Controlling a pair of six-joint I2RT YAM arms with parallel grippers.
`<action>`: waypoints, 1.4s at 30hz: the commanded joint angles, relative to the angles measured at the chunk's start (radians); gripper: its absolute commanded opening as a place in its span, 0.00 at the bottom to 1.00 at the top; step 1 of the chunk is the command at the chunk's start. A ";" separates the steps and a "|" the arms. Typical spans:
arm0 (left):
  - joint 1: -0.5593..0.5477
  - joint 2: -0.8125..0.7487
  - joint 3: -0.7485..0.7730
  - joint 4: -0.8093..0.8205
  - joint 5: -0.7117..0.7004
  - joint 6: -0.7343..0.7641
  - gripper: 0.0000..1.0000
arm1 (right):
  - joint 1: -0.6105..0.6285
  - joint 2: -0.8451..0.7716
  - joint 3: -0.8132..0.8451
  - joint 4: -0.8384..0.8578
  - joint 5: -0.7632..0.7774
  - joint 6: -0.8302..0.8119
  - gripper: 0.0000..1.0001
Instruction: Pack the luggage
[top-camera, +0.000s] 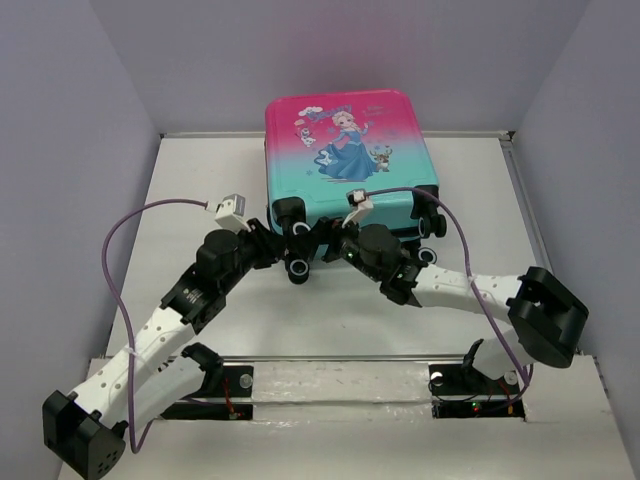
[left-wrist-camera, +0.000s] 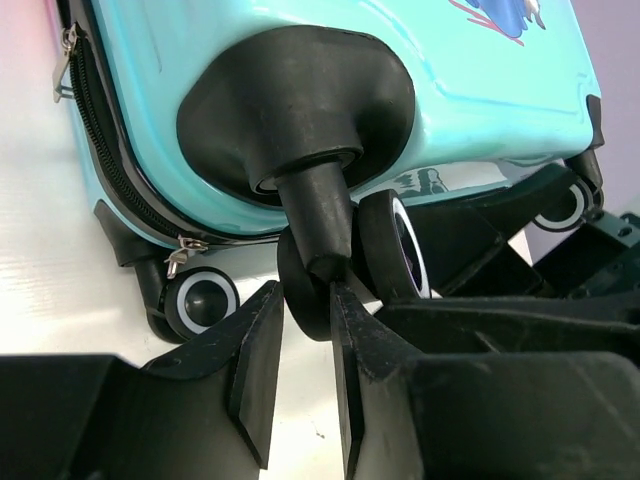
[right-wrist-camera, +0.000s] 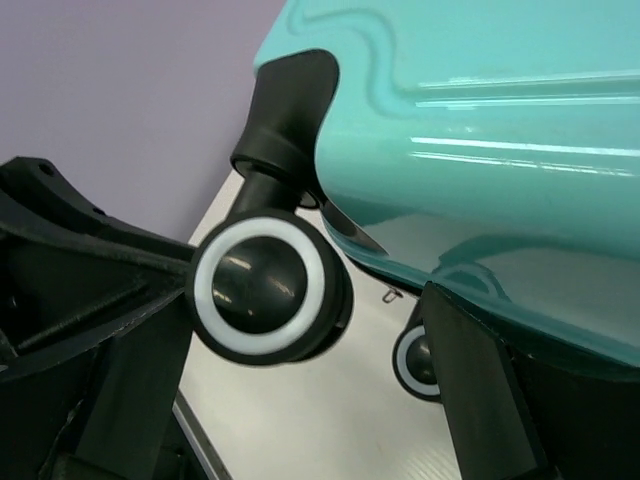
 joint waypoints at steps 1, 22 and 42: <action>0.009 0.019 -0.023 0.083 0.018 0.001 0.35 | -0.007 0.051 0.102 0.053 -0.100 -0.007 0.99; 0.022 -0.018 -0.056 0.083 0.055 0.010 0.34 | -0.007 0.135 0.243 -0.089 -0.002 -0.010 0.60; 0.026 -0.119 -0.279 0.112 -0.028 -0.029 0.47 | -0.007 -0.006 0.242 -0.266 0.091 -0.142 0.07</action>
